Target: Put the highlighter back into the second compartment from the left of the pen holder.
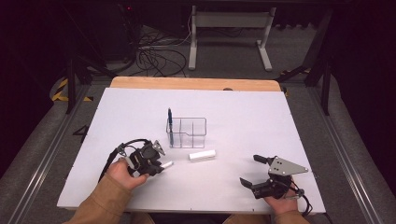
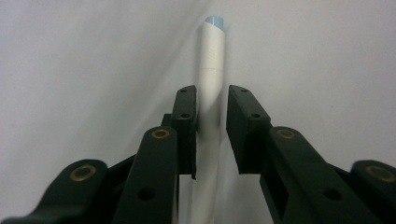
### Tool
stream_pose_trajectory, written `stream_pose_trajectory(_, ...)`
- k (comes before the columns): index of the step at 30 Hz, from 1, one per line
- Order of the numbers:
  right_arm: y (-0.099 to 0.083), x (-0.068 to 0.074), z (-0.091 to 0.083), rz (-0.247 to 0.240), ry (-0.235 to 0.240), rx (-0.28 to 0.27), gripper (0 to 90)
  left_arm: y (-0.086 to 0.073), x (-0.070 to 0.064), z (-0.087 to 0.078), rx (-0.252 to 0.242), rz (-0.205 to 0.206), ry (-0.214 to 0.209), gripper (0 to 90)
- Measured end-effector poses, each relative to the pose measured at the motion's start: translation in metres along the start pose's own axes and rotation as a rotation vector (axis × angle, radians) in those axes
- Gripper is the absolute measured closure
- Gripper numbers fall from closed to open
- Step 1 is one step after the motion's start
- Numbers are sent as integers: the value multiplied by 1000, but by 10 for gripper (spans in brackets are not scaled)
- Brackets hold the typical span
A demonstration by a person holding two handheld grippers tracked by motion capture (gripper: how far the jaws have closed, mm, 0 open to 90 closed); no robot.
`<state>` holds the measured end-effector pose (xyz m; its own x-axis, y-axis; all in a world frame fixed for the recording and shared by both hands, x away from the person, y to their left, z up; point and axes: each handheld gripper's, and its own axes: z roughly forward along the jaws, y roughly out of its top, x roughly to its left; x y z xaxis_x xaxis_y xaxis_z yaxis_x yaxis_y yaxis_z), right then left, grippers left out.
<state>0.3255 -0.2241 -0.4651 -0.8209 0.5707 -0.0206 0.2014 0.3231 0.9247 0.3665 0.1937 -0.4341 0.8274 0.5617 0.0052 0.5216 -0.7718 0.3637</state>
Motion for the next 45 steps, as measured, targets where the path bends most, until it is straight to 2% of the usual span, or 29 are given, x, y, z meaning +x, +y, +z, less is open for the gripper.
stream_pose_trajectory(5,0,0,0,-1,0,0,37,0,-1,3,24,11,18,769)
stream_pose_trajectory(13,0,0,0,-1,1,1,37,1,0,4,33,38,15,778)
stream_pose_trajectory(28,0,0,0,-3,1,2,37,1,1,3,37,28,9,781)
stream_pose_trajectory(36,0,0,1,-3,0,3,37,5,-1,-7,-4,34,30,781)
stream_pose_trajectory(45,0,0,1,-2,-1,2,37,7,-3,-18,-43,45,32,782)
